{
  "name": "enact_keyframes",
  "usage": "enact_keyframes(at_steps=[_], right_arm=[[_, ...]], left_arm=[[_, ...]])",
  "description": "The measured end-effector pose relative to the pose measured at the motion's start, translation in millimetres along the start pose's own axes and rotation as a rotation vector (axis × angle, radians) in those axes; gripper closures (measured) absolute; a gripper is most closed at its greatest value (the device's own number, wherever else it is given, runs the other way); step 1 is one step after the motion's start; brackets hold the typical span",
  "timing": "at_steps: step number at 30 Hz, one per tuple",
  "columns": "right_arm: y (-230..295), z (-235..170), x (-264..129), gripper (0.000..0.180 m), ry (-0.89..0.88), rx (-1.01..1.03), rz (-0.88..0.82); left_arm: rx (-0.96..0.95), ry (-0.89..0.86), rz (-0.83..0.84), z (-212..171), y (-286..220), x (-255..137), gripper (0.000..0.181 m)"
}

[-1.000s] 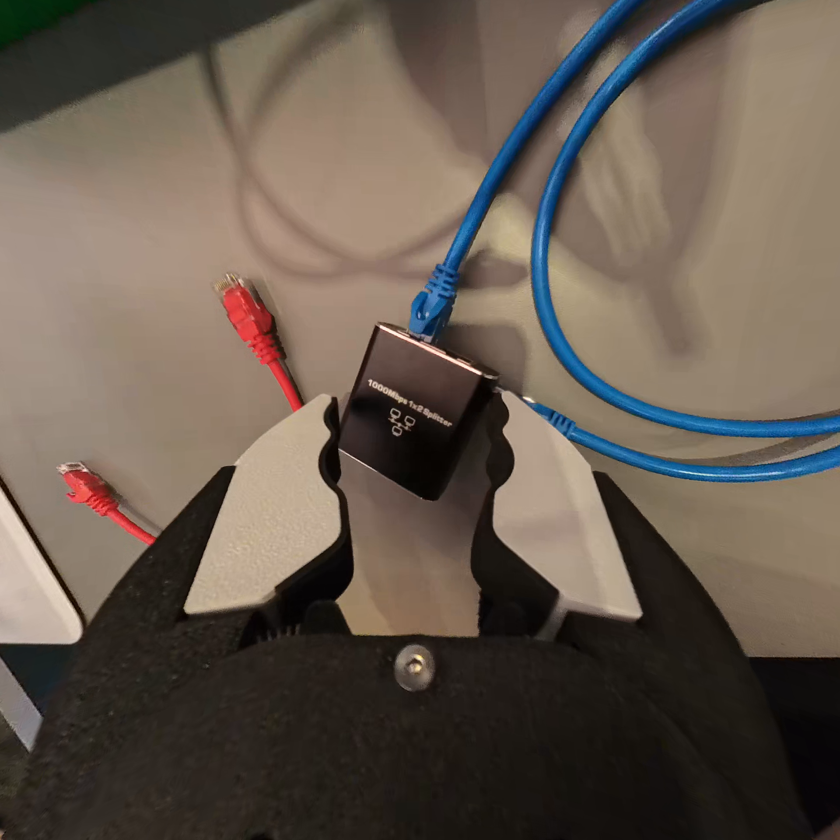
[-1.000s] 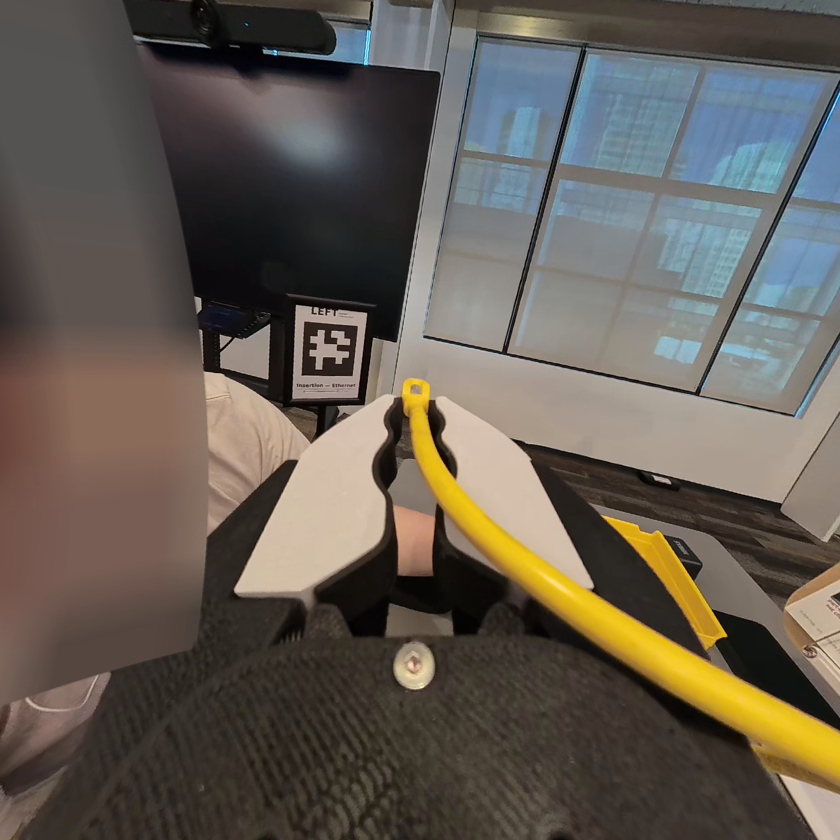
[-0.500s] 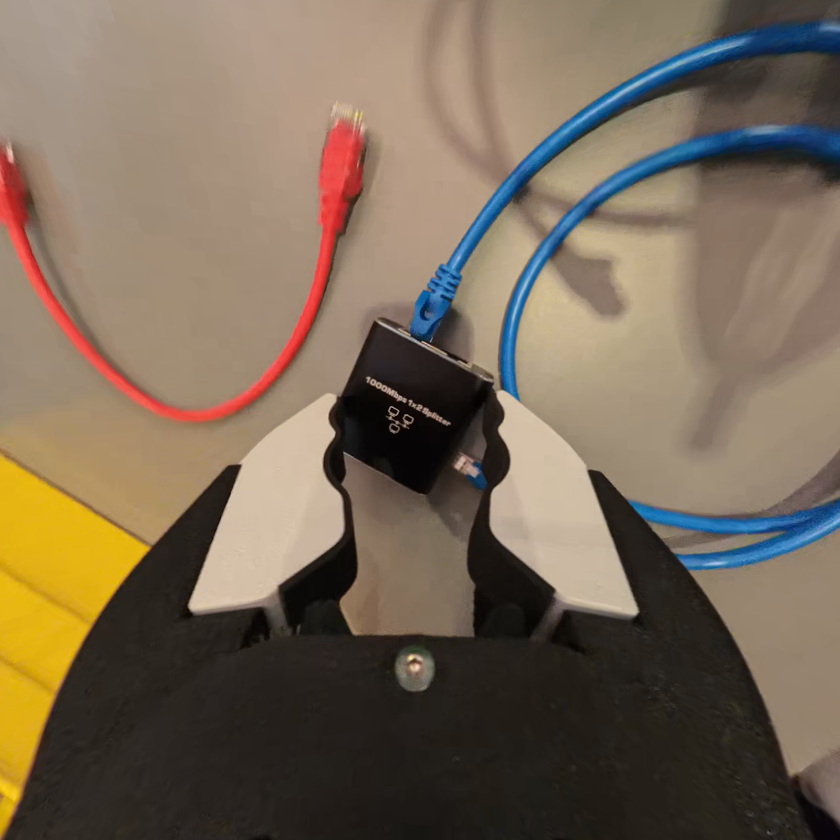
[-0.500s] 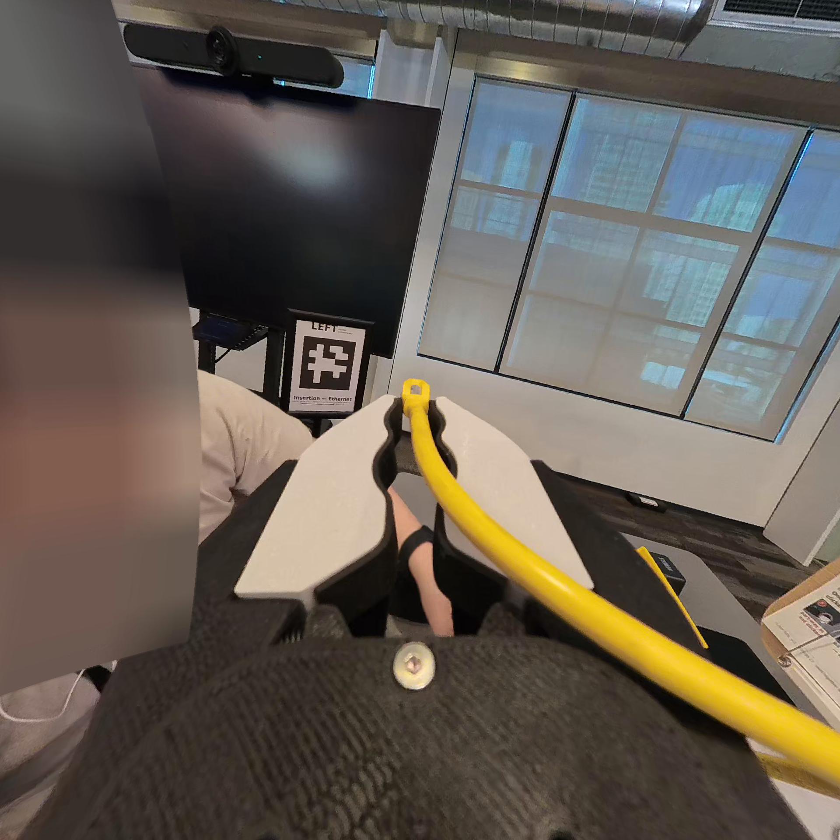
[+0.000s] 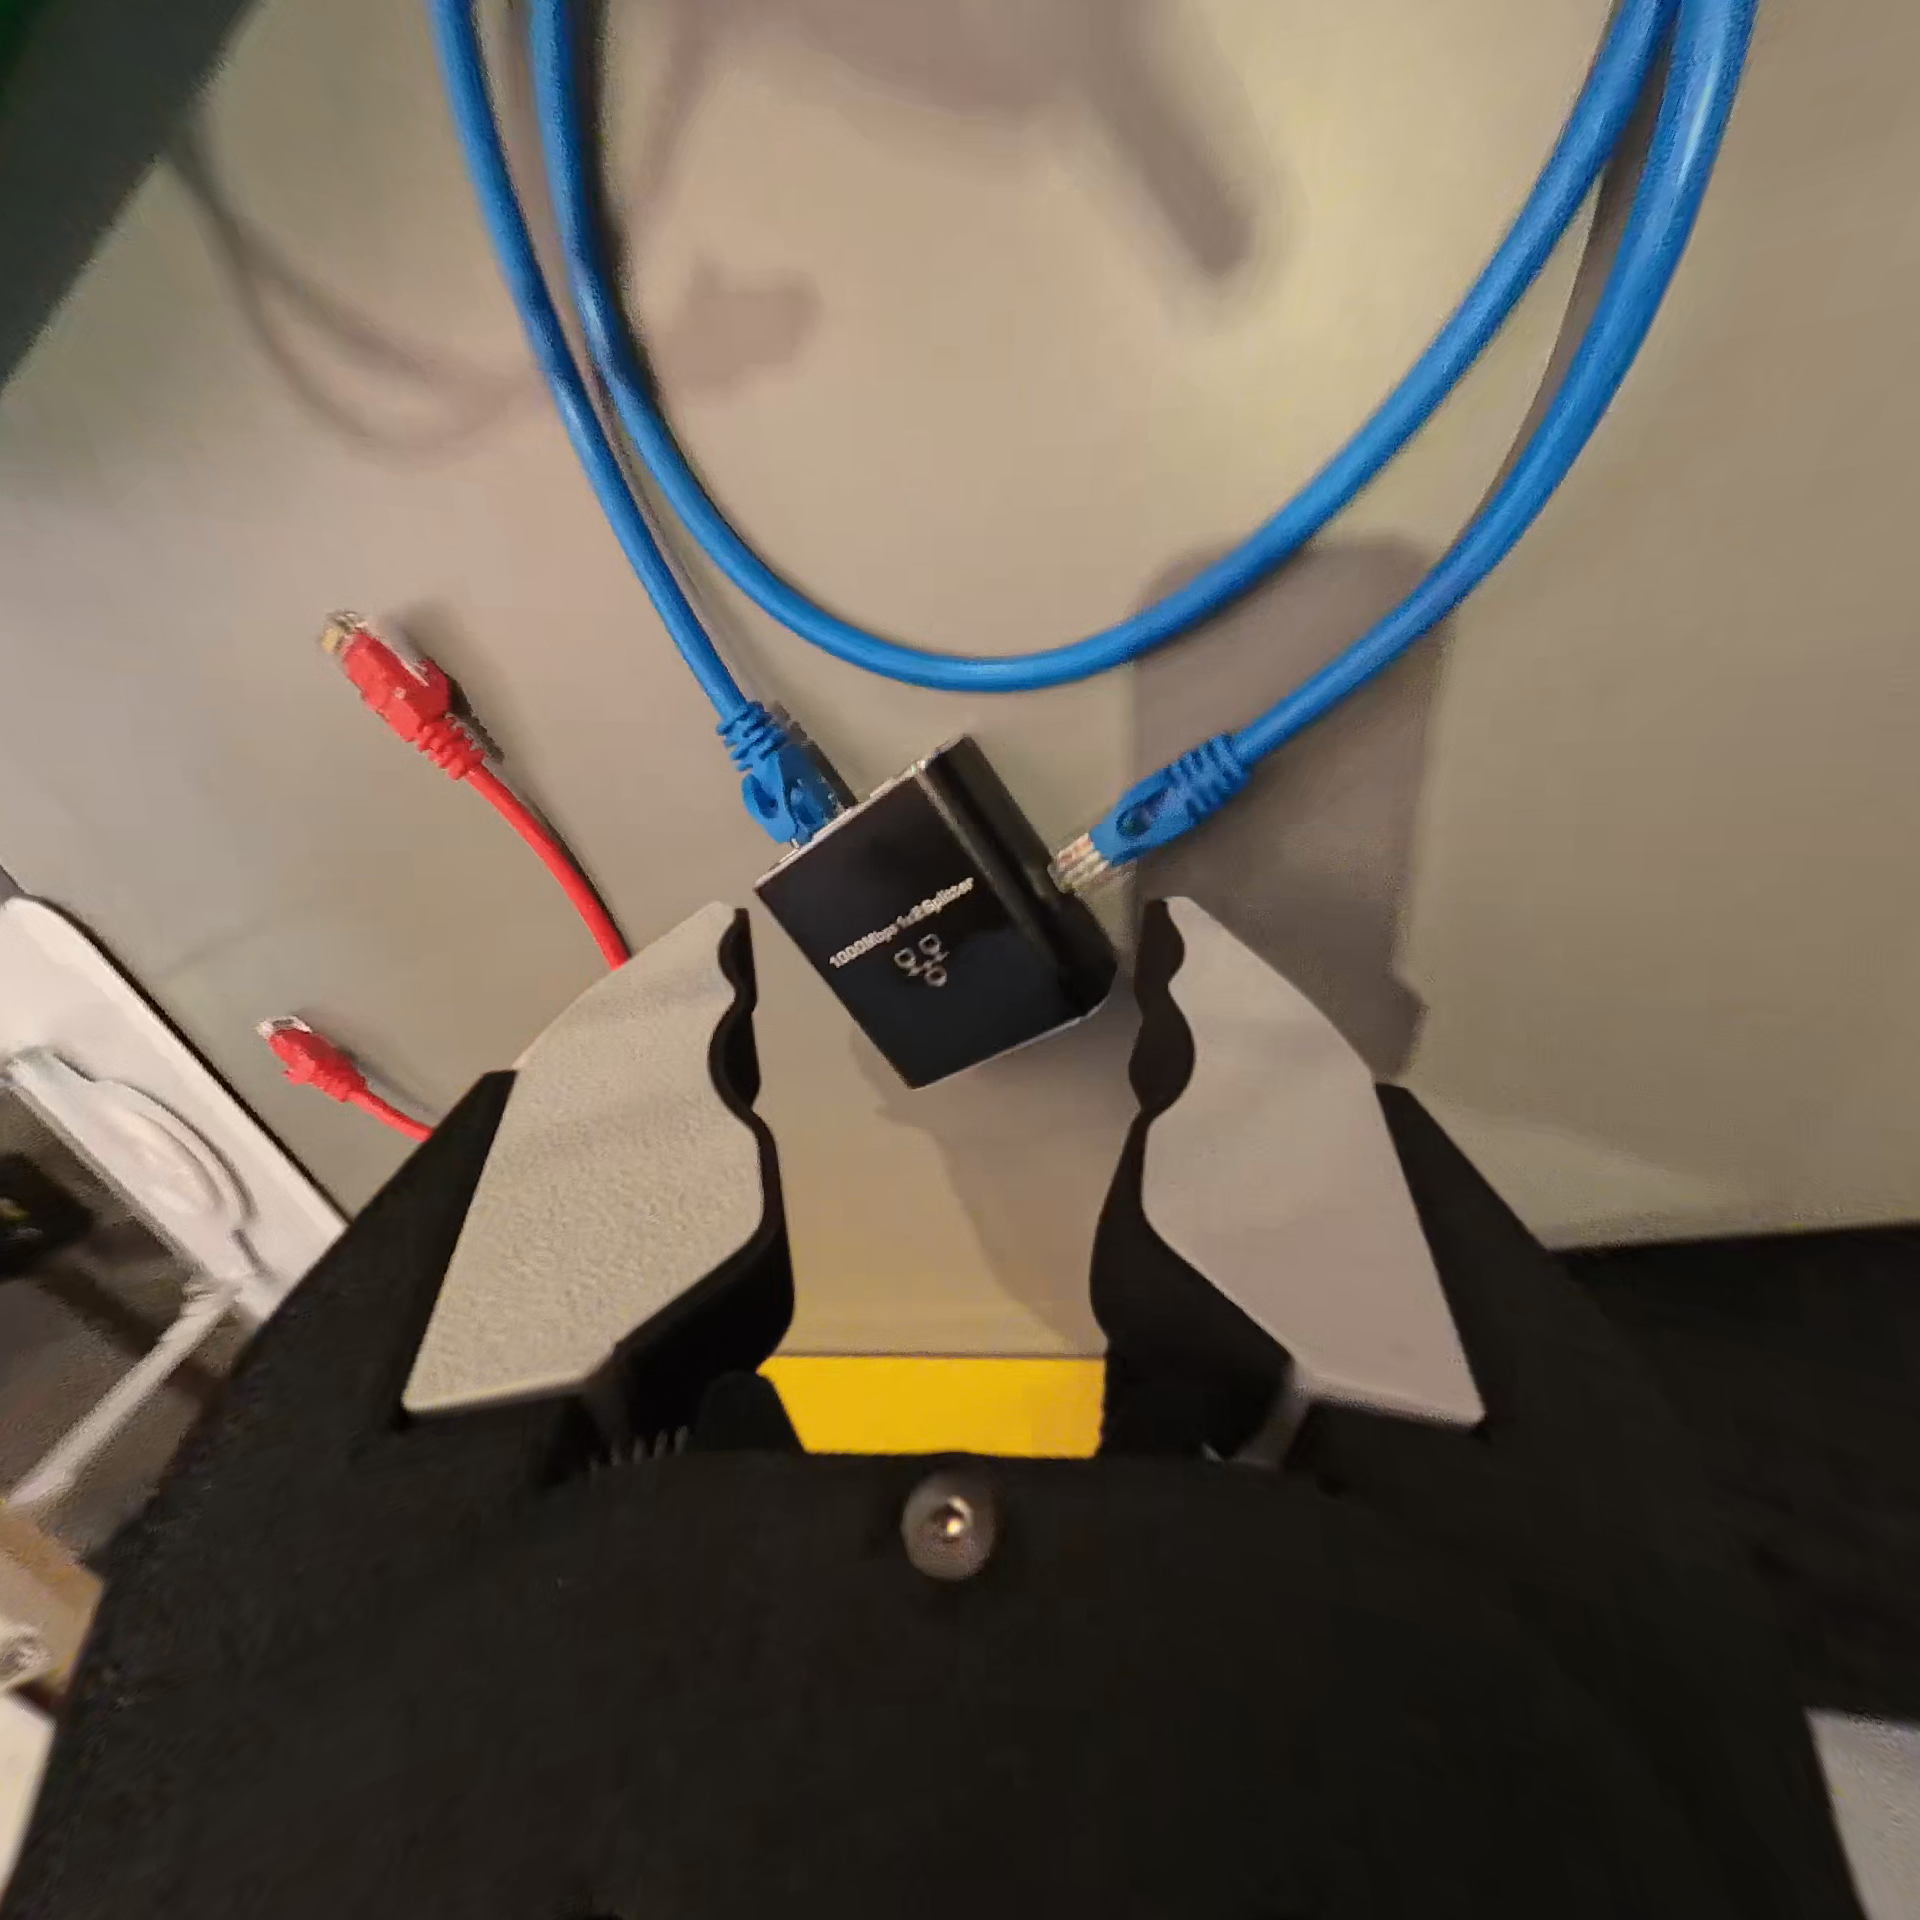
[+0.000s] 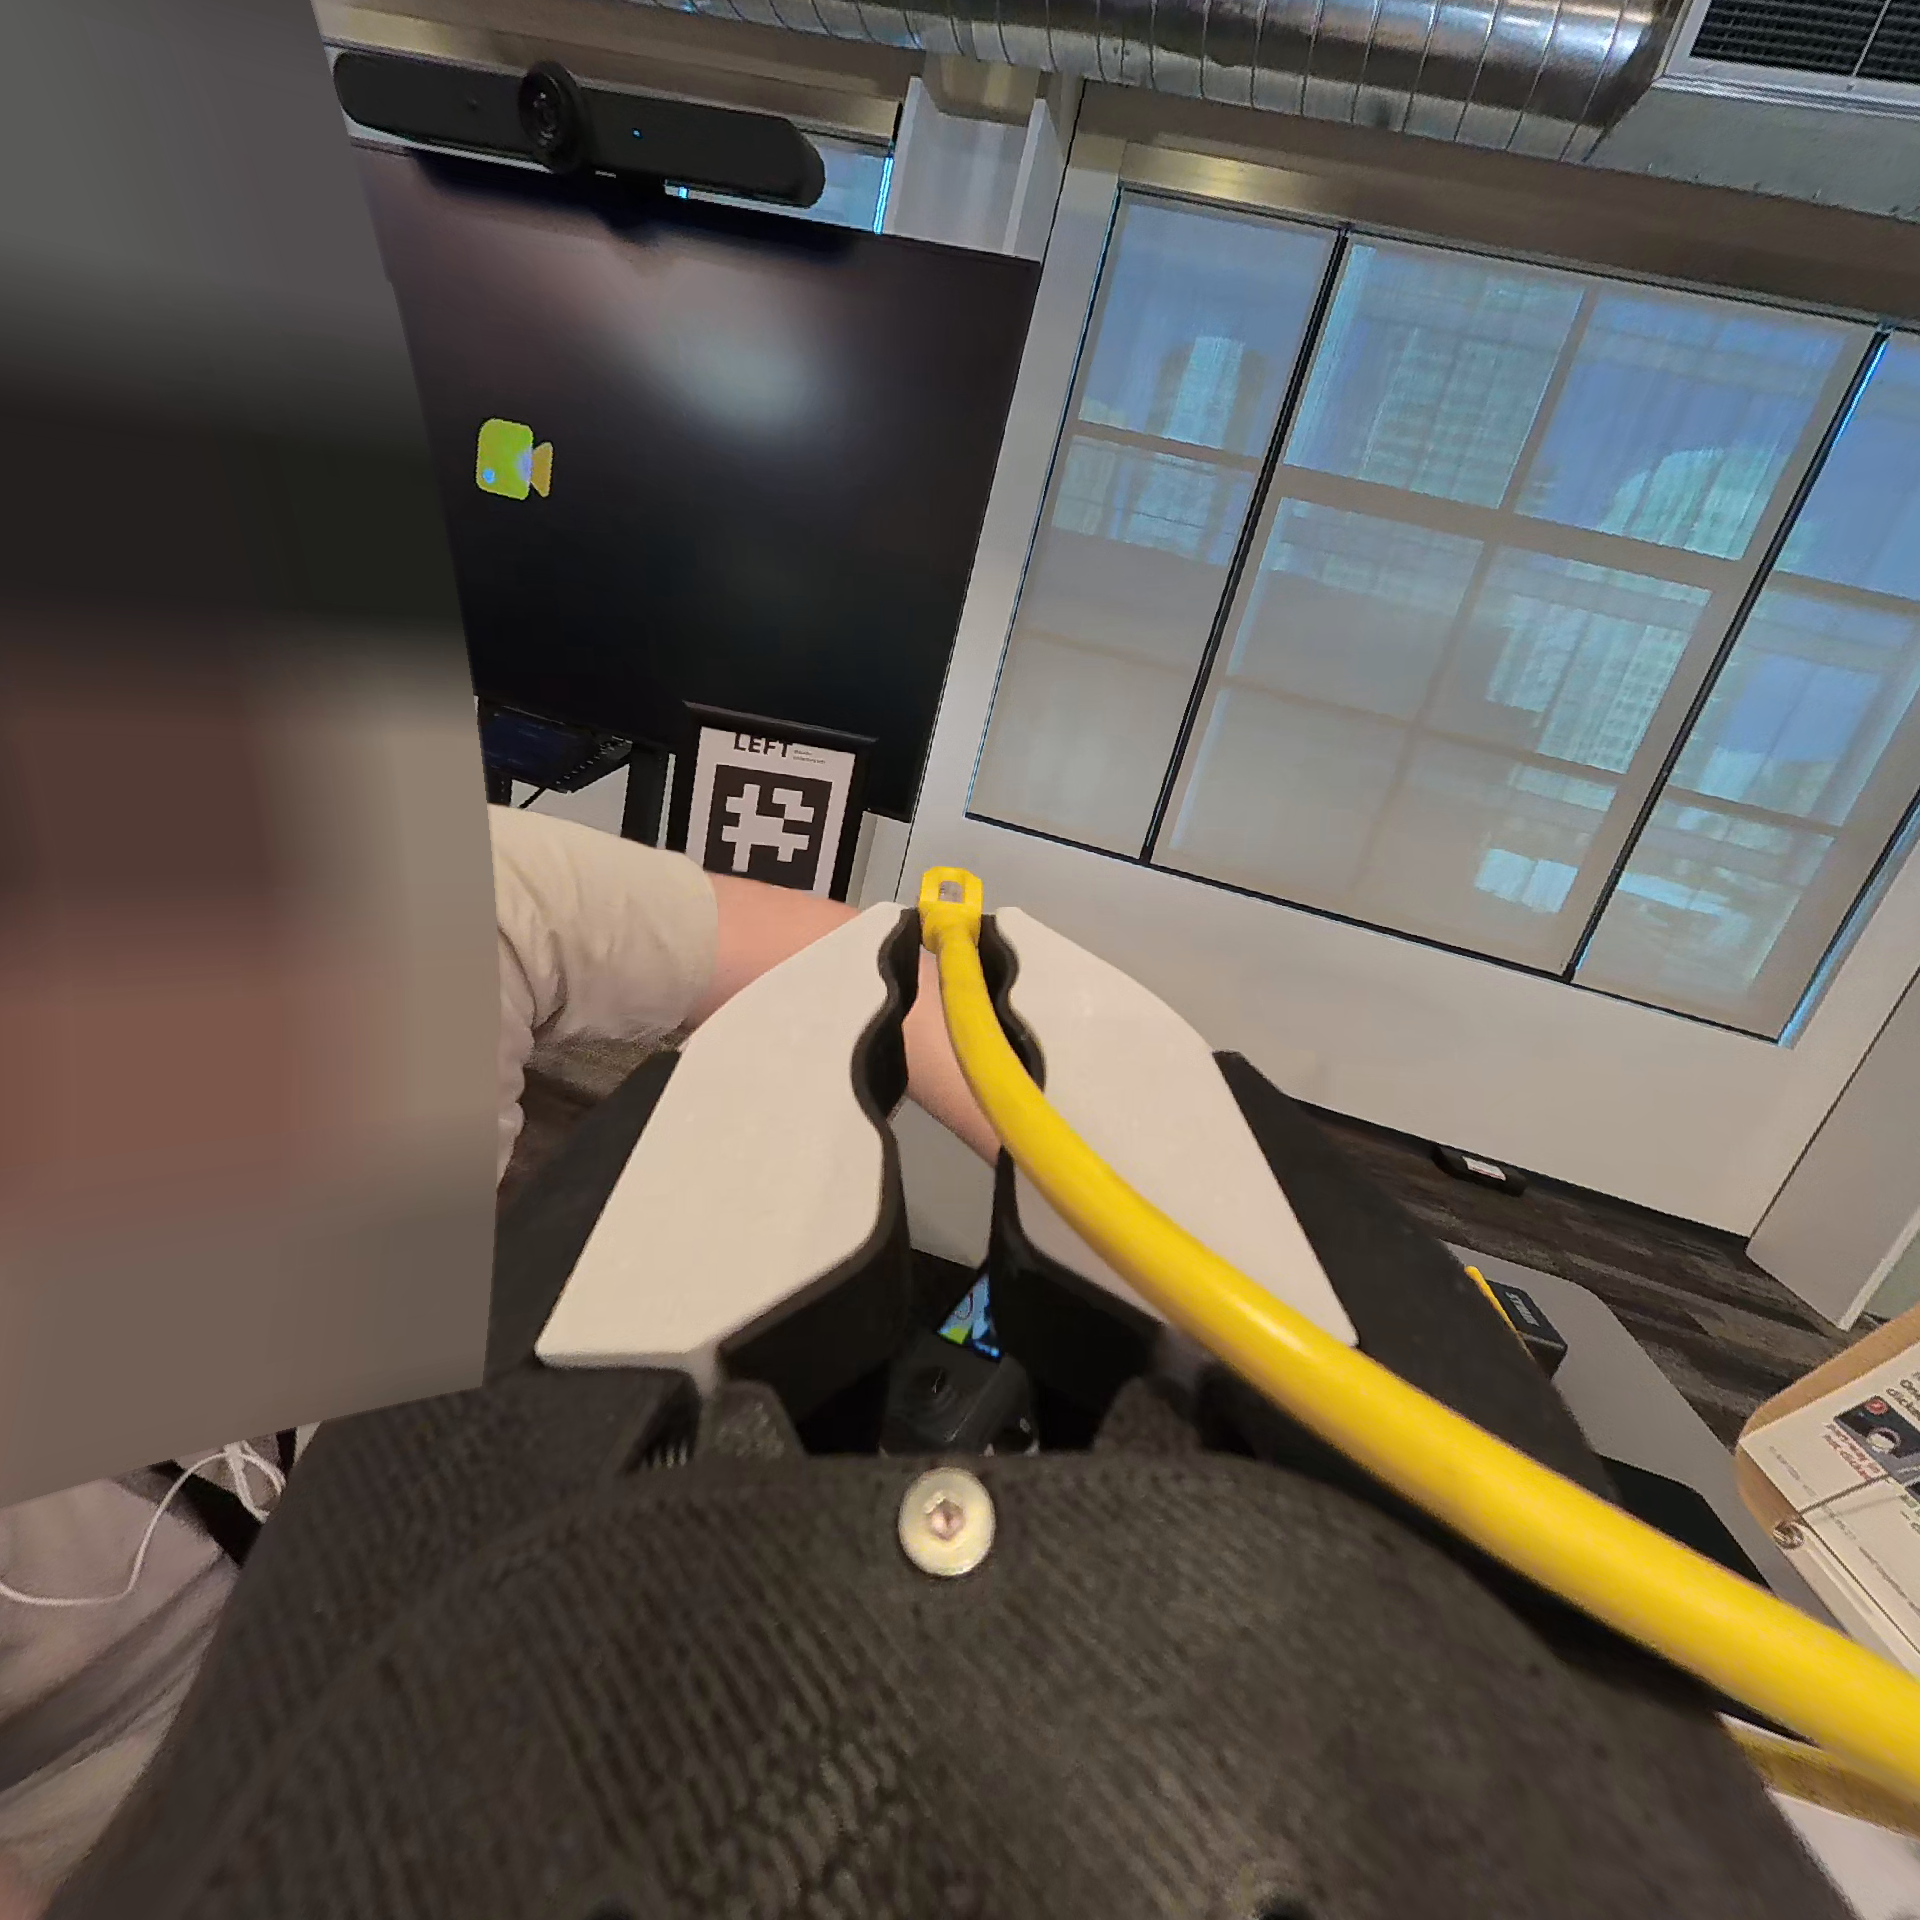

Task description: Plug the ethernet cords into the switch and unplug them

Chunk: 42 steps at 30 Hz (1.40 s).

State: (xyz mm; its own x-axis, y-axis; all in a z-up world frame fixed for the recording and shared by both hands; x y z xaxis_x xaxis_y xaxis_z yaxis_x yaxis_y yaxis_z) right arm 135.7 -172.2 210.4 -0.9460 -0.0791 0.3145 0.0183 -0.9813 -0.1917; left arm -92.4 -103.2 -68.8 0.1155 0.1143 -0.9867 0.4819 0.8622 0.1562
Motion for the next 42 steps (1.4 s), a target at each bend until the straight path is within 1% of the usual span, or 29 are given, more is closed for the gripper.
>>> enact_keyframes(at_steps=[4, 5, 8, 10, 12, 14, 18, 21, 23, 26, 29, 34, 37, 39, 40, 42], right_arm=[[-0.6, -1.4, 1.2, 0.168, 0.005, 0.011, 0.011], [-1.9, -2.4, 2.3, 0.168, 0.011, 0.014, 0.007], [-5.9, -6.1, 5.9, 0.168, 0.03, 0.019, 0.003], [-8.6, -8.2, 7.6, 0.168, 0.04, 0.023, -0.003], [-10.5, -9.7, 8.4, 0.168, 0.046, 0.027, -0.004], [-12.2, -10.4, 8.7, 0.168, 0.051, 0.028, -0.01], [-14.9, -11.1, 7.2, 0.168, 0.055, 0.027, -0.025], [-17.0, -11.9, 6.6, 0.168, 0.054, 0.032, -0.028], [-18.3, -12.7, 6.9, 0.167, 0.055, 0.036, -0.028], [-19.3, -13.6, 7.8, 0.168, 0.056, 0.042, -0.023], [-18.6, -12.9, 7.5, 0.168, 0.049, 0.043, -0.015], [-17.5, -11.2, 5.7, 0.168, 0.038, 0.046, -0.01], [-17.2, -10.4, 5.4, 0.168, 0.028, 0.055, -0.002], [-17.6, -10.9, 5.8, 0.168, 0.03, 0.058, -0.006], [-17.4, -11.0, 6.0, 0.168, 0.029, 0.059, -0.004], [-17.2, -11.0, 6.2, 0.168, 0.025, 0.061, 0.0]], left_arm=[[0.17, 0.155, -0.02, -9.8, 10.1, 5.3, 0.105], [0.205, 0.19, -0.031, -10.9, 12.4, 6.8, 0.098], [0.304, 0.279, -0.106, -15.8, 14.5, 12.6, 0.098], [0.365, 0.307, -0.13, -18.4, 18.1, 14.7, 0.096], [0.445, 0.328, -0.115, -19.8, 25.3, 14.4, 0.097], [0.502, 0.314, -0.115, -17.2, 30.4, 15.7, 0.099], [0.568, 0.33, -0.179, -14.9, 32.6, 23.3, 0.101], [0.557, 0.349, -0.23, -16.0, 32.8, 29.3, 0.105], [0.524, 0.367, -0.25, -15.3, 33.9, 30.3, 0.105], [0.351, 0.354, -0.287, -14.3, 33.1, 30.2, 0.105], [0.102, 0.281, -0.327, -13.8, 28.3, 28.3, 0.105], [-0.347, 0.256, -0.357, -12.9, 12.0, 25.3, 0.105], [-0.641, 0.202, -0.353, -7.9, -3.4, 22.5, 0.105], [-0.852, 0.152, -0.318, -7.0, -12.3, 20.2, 0.105], [-0.93, 0.108, -0.314, -5.9, -17.2, 19.9, 0.105], [-0.999, 0.048, -0.278, -4.7, -24.9, 18.5, 0.106]])
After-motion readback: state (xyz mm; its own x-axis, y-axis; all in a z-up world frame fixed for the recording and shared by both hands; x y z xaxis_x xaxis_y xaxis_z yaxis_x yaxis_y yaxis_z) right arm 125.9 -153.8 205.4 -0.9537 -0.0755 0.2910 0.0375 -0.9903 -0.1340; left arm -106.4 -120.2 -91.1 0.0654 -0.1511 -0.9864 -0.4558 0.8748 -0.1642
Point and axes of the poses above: each gripper's, where its closed fingertips meet, x out along the fingers, z out of its top, y = z × x across the jaws, the point moved 7 cm from there along -x, back along the fingers, and after that the axes turned 10 degrees about -z, right-handed, at the moved point
